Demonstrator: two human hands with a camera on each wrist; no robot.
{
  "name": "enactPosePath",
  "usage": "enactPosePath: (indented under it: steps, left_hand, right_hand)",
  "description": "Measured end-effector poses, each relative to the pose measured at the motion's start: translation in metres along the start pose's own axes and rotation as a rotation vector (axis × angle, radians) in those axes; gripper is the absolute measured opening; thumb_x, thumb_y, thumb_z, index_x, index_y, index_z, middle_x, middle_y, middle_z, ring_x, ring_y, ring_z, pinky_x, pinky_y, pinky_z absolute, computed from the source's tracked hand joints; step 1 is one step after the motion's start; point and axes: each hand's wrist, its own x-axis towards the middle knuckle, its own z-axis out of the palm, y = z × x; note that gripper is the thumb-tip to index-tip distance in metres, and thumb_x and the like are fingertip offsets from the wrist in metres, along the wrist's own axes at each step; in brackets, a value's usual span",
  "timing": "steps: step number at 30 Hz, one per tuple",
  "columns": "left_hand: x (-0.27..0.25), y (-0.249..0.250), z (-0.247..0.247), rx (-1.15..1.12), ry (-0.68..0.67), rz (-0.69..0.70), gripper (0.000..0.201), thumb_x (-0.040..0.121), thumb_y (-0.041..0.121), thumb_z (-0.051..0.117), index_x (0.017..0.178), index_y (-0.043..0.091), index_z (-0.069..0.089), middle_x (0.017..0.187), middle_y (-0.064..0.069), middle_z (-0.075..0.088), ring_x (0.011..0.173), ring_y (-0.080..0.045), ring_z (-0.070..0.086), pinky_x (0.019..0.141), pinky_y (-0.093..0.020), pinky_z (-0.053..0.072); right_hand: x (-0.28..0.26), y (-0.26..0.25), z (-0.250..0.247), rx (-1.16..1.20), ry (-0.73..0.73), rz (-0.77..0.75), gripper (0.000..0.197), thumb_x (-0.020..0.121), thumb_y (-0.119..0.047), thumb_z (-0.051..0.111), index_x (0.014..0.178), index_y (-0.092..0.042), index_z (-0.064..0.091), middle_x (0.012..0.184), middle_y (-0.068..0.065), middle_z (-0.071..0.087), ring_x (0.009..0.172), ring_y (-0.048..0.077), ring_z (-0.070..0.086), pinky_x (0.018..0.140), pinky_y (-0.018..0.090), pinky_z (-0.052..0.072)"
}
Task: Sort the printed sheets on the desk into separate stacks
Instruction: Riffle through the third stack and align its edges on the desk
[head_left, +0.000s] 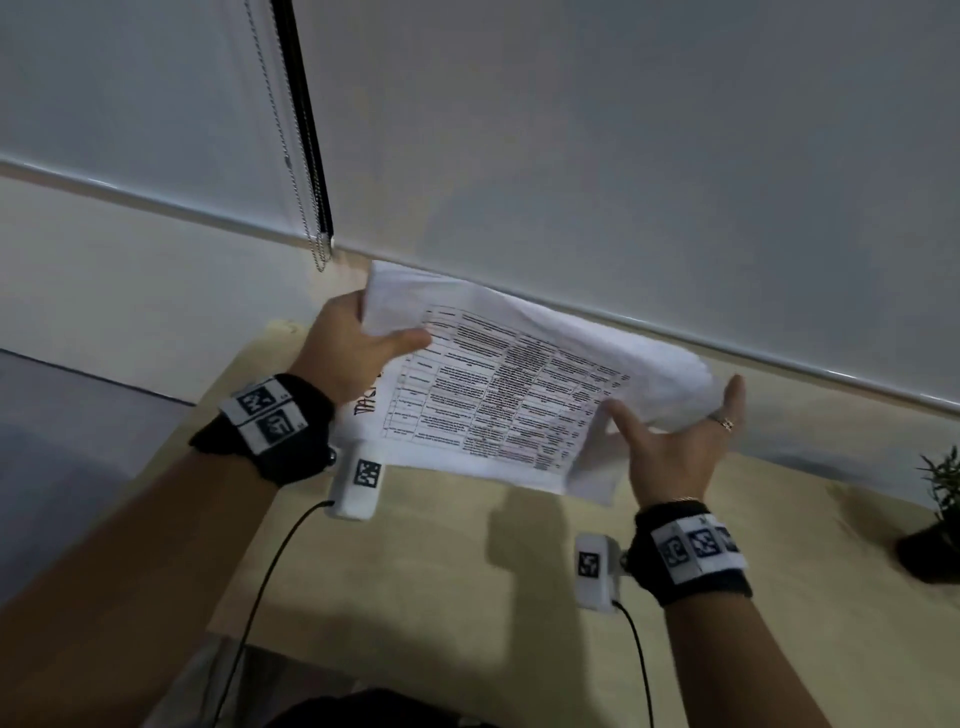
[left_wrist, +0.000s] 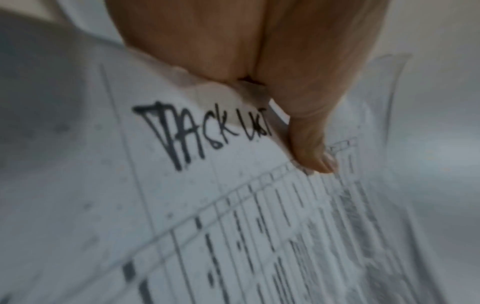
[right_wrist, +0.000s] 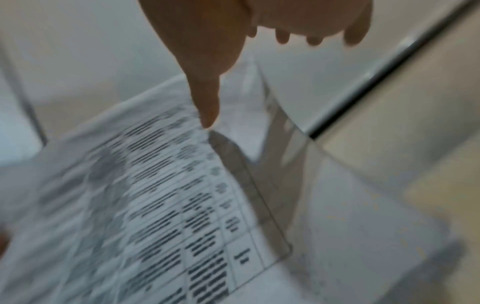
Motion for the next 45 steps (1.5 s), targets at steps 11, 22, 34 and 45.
enactPosePath:
  steps: [11,22,34,45]
  left_hand:
    - [-0.050,-0.052,0.032,0.004,0.266,-0.097,0.022,0.072,0.016,0.086,0.087,0.023,0.070,0.080,0.023,0.069,0.065,0.016,0.063,0.057,-0.005,0.046]
    - [-0.062,-0.069,0.025,0.158,0.038,-0.027,0.005,0.085,0.014,0.072,0.087,0.018,0.070,0.085,0.008,0.072,0.068,-0.003,0.064,0.060,-0.013,0.046]
    - [-0.054,-0.063,0.036,0.111,0.140,-0.003,0.010,0.092,0.012,0.064,0.091,0.015,0.074,0.089,0.013,0.073,0.079,0.007,0.064,0.069,-0.005,0.044]
    - [-0.046,-0.049,0.027,0.394,-0.042,0.126,0.022,0.087,0.027,0.062,0.105,0.026,0.074,0.097,0.019,0.072,0.088,0.006,0.065,0.083,-0.015,0.050]
  right_hand:
    - [-0.026,0.011,-0.018,0.094,-0.106,-0.143,0.027,0.077,-0.019,0.078,0.094,0.002,0.074,0.080,-0.002,0.068,0.069,-0.014,0.055,0.055,-0.004,0.035]
    - [-0.044,0.043,-0.014,0.277,-0.120,0.098,0.015,0.075,0.002,0.079,0.083,0.000,0.066,0.069,-0.008,0.069,0.060,-0.003,0.060,0.058,0.015,0.050]
    - [-0.044,0.039,0.001,0.311,-0.039,0.061,0.013,0.087,-0.010,0.069,0.085,-0.023,0.067,0.087,0.003,0.071,0.081,0.010,0.064,0.077,0.032,0.050]
    - [-0.033,0.038,-0.009,-0.274,-0.283,-0.291,0.045,0.077,-0.025,0.082,0.119,-0.020,0.068,0.109,-0.007,0.063,0.095,0.008,0.058,0.089,0.017,0.046]
